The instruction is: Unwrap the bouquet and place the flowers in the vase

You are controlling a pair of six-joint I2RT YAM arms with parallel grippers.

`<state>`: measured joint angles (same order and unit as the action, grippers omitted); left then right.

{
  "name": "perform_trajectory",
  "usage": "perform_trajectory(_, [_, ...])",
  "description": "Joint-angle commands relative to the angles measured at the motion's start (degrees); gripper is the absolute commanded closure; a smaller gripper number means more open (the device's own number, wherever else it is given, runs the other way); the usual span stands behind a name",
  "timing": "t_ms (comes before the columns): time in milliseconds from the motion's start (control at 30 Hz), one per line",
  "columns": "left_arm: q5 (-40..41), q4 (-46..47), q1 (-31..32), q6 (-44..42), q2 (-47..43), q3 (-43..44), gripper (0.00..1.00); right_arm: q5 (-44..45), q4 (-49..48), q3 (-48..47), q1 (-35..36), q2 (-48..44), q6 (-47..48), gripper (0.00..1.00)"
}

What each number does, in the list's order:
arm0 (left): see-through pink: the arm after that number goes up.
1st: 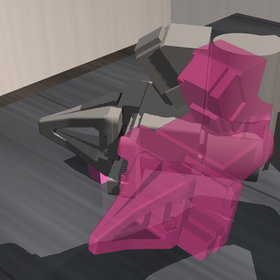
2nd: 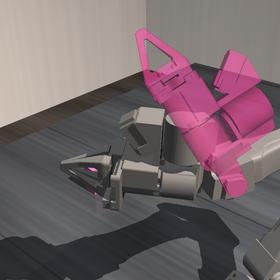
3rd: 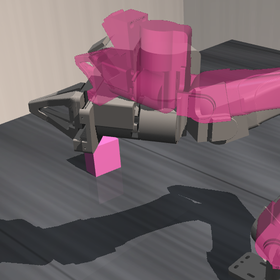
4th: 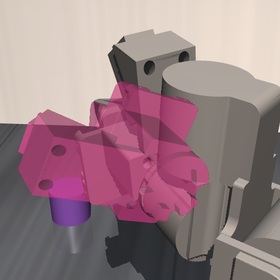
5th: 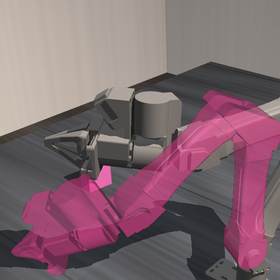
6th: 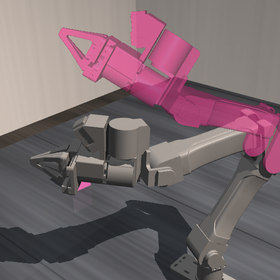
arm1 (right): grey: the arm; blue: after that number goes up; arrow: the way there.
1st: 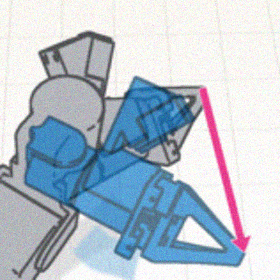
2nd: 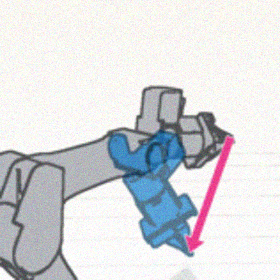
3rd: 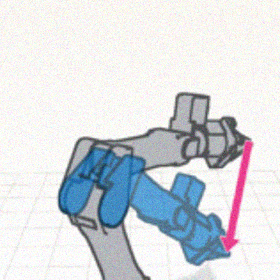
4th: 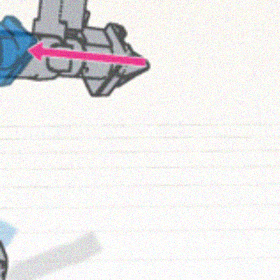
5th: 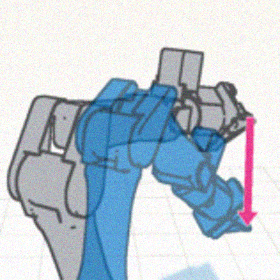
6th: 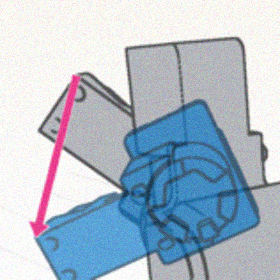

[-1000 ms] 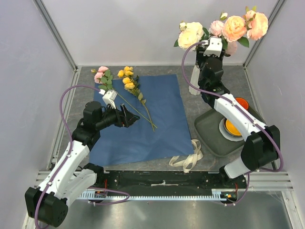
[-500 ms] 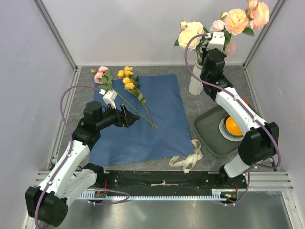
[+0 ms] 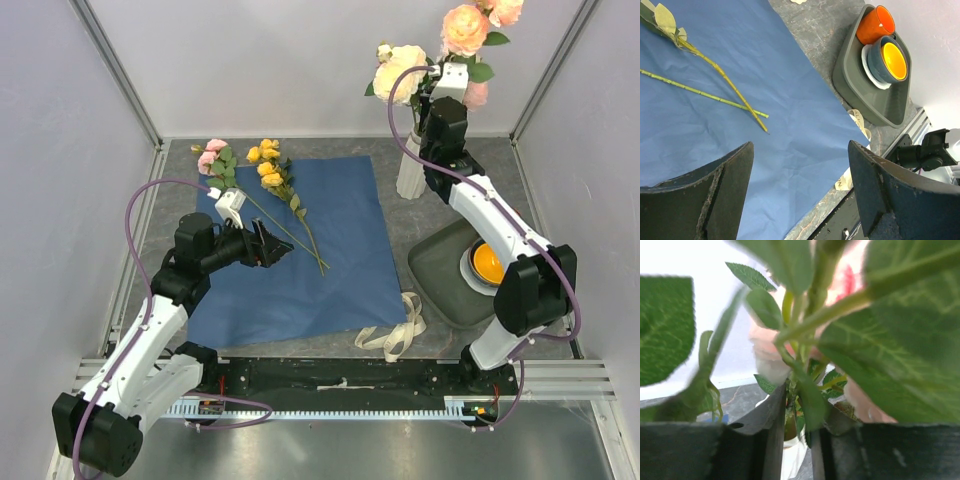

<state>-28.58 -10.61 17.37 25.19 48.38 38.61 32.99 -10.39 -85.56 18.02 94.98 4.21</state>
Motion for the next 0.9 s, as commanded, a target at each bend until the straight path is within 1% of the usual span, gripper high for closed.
perform_trajectory(0, [-0.25, 1.47, -0.23, -0.40, -0.30, 0.24, 0.18, -0.30, 5.63, 2.50, -0.44, -3.38, -7.51, 0.65])
perform_trajectory(67, [-0.34, 1.38, -0.23, -0.40, -0.22, 0.24, 0.18, -1.00, 6.61, 4.52, -0.36, -4.71, -9.21, 0.60])
perform_trajectory(100, [-0.43, 1.47, -0.23, -0.40, 0.04, 0.24, 0.18, -1.26, 9.22, 4.52, -0.44, -5.50, -11.13, 0.57])
perform_trajectory(133, [-0.77, 1.47, -0.23, -0.32, -0.04, 0.24, 0.18, -1.70, 10.29, 3.91, -0.44, -5.77, -11.67, 0.49])
perform_trajectory(200, [-1.13, 1.73, -0.23, -0.23, 0.22, 0.24, 0.18, -1.97, 15.72, 2.51, -0.44, -6.03, -12.73, 0.41])
perform_trajectory(233, [-1.22, 1.91, -0.23, 0.03, 0.31, 0.24, 0.18, -1.79, 17.41, 1.98, -0.36, -6.03, -13.69, 0.33])
perform_trajectory(300, [-1.22, 2.09, -0.23, 0.12, 0.49, 0.24, 0.18, -1.96, 21.09, 0.93, -0.44, -6.47, -14.31, 0.25])
perform_trajectory(333, [-1.39, 2.17, -0.23, 0.38, 0.49, 0.15, 0.18, -2.49, 22.42, 0.49, -0.44, -6.56, -14.31, 0.16])
perform_trajectory(400, [-1.48, 2.52, -0.23, 0.47, 0.49, -0.03, 0.18, -2.67, 26.71, -0.48, -0.44, -6.82, -15.71, 0.10])
perform_trajectory(433, [-1.57, 2.61, -0.23, 0.65, 0.57, -0.03, 0.18, -3.45, 27.87, -0.83, -0.44, -7.17, -16.50, 0.04])
perform_trajectory(467, [-1.48, 2.53, -0.31, 0.74, 0.66, -0.03, 0.18, -4.77, 28.84, -0.84, -0.44, -7.70, -18.08, 0.02])
perform_trajectory(500, [-1.48, 2.61, -0.23, 0.82, 1.10, 0.06, 0.18, -7.30, 30.33, -0.49, -0.36, -8.05, -18.70, 0.02])
perform_trajectory(600, [-1.66, 2.52, -0.23, 1.35, 2.33, 0.41, 0.18, -10.31, 33.58, -0.22, -0.36, -8.49, -21.08, 0.02])
perform_trajectory(633, [-1.92, 2.61, -0.23, 1.44, 2.68, 0.41, 0.18, -12.49, 34.29, -0.31, -0.36, -8.41, -21.34, 0.02])
perform_trajectory(700, [-1.92, 2.70, -0.23, 1.70, 3.12, 0.33, 0.18, -13.30, 38.05, -2.14, -0.36, -6.92, -22.05, 0.02])
perform_trajectory(800, [-2.01, 3.31, -0.31, 2.58, 4.09, 0.50, 0.18, -15.93, 40.62, -2.60, -0.36, -6.21, -23.45, 0.02])
perform_trajectory(867, [-1.83, 3.49, -0.23, 3.46, 4.88, 1.02, 0.18, -21.37, 40.10, -0.33, -0.27, -7.61, -24.15, 0.02])
